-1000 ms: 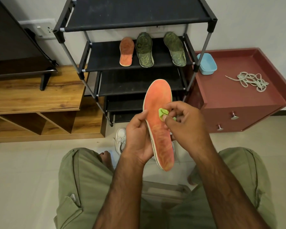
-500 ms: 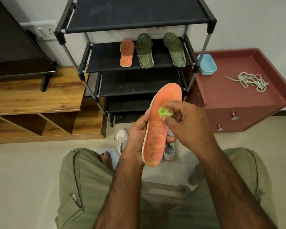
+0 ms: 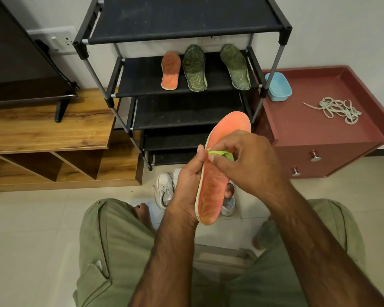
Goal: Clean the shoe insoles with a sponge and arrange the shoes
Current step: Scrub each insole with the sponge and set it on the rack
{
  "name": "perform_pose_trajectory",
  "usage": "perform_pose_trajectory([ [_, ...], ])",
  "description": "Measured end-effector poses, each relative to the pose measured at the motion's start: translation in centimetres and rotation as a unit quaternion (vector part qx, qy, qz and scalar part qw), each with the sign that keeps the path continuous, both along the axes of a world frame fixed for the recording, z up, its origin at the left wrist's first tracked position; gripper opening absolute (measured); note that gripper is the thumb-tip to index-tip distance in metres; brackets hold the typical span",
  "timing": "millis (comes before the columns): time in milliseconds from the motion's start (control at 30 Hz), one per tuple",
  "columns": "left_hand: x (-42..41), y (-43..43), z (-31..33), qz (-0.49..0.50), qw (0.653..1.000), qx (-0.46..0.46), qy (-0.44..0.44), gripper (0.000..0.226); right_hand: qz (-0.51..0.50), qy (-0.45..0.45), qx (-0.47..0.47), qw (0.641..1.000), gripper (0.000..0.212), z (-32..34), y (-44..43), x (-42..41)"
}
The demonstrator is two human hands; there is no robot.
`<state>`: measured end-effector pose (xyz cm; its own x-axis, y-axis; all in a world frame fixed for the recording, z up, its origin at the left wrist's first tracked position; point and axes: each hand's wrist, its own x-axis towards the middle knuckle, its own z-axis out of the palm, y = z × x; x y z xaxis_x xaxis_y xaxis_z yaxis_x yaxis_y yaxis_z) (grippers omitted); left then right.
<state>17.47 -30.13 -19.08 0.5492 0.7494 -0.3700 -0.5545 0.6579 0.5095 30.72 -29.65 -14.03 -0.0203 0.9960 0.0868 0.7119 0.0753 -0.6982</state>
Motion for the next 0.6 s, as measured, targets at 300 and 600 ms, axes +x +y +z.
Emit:
perform_pose_trajectory([
  [300,-0.3,0.0,0.0,0.019,0.999,-0.008,0.034,0.068,-0.017,-0.022,0.005,1.0,0.017,-0.1,0.9,0.3],
  [600,-0.3,-0.1,-0.3,0.038,0.999,-0.014,0.036,0.076,0.077,-0.028,-0.074,0.994,0.008,-0.1,0.4,0.5],
])
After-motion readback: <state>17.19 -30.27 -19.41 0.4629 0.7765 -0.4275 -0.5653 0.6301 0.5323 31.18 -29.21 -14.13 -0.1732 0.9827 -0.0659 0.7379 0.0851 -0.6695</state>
